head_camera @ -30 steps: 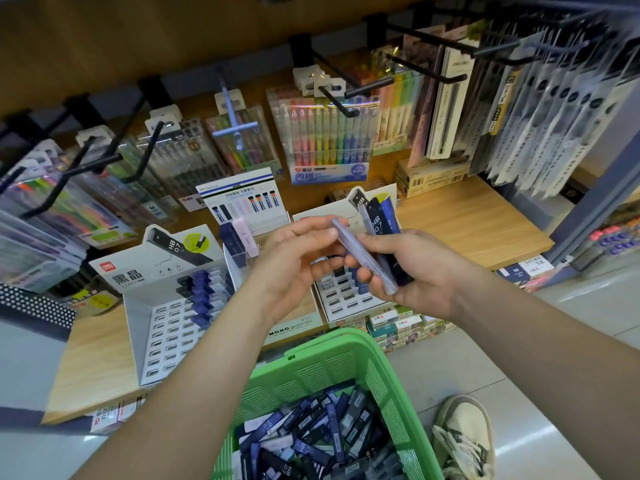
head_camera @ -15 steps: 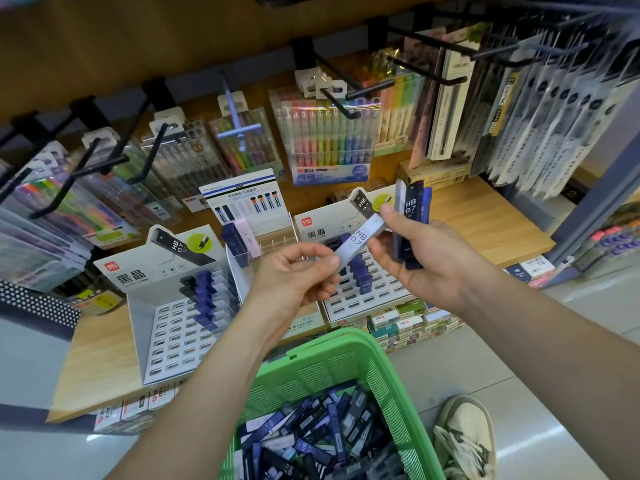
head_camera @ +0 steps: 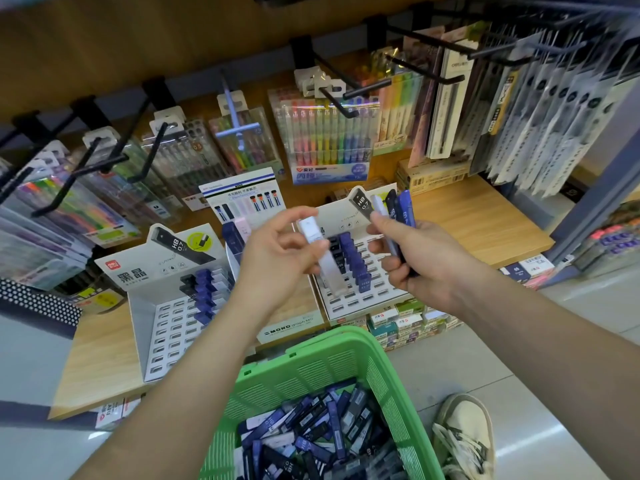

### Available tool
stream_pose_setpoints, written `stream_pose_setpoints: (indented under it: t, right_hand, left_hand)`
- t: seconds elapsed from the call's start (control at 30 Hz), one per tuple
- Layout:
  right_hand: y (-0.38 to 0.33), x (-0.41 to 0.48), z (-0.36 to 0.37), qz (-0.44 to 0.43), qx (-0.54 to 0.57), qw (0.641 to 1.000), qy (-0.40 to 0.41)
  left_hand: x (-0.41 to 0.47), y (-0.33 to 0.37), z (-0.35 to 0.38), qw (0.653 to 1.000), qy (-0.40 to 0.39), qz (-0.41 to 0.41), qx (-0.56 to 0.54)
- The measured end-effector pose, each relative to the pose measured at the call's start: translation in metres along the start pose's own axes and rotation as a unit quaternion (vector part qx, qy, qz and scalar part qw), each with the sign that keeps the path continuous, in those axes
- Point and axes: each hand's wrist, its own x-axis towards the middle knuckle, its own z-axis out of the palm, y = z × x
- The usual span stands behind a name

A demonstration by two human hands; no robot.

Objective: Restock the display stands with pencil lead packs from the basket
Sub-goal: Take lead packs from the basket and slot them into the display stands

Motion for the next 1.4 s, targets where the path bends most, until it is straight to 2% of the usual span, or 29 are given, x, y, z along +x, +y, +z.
stream_pose_setpoints:
  t: [0.07, 0.13, 0.33, 0.6, 0.67, 0.77, 0.93, 1.1, 1.2, 1.4]
  right_hand:
    - [-0.002, 0.001, -0.005, 0.012, 0.025, 0.999, 0.016]
    - [-0.002, 0.001, -0.008, 0.017, 0.046, 0.999, 0.020]
    - [-0.002, 0.000, -0.015, 0.014, 0.072, 0.997, 0.011]
    - [0.012, -0.003, 0.011, 0.014, -0.123, 0.991, -0.057]
    - [0.018, -0.003, 0.027, 0.020, -0.155, 0.985, -0.080]
    - [0.028, -0.003, 0.051, 0.037, -0.161, 0.981, -0.106]
    - [0.039, -0.003, 0.078, 0.042, -0.153, 0.982, -0.103]
    - [0.049, 0.004, 0.094, 0.015, -0.188, 0.977, -0.100]
    - [0.057, 0.010, 0.103, 0.010, -0.195, 0.975, -0.108]
    - [0.066, 0.018, 0.112, 0.024, -0.204, 0.972, -0.117]
  left_hand:
    - [0.009, -0.010, -0.012, 0.999, 0.054, -0.004, 0.005]
    - [0.016, -0.025, -0.015, 0.996, 0.076, -0.009, 0.041]
    - [0.021, -0.052, -0.002, 0.982, 0.060, 0.022, 0.179]
    - [0.012, -0.027, -0.064, 0.966, 0.023, 0.023, 0.258]
    - [0.006, -0.022, -0.093, 0.953, 0.022, 0.029, 0.301]
    - [-0.004, -0.025, -0.138, 0.915, 0.048, 0.046, 0.397]
    - [-0.013, -0.054, -0.196, 0.880, 0.146, 0.027, 0.451]
    - [-0.003, -0.088, -0.212, 0.864, 0.097, 0.001, 0.494]
    - [0.004, -0.104, -0.210, 0.858, 0.099, -0.010, 0.503]
    - [0.015, -0.125, -0.213, 0.864, 0.077, 0.006, 0.497]
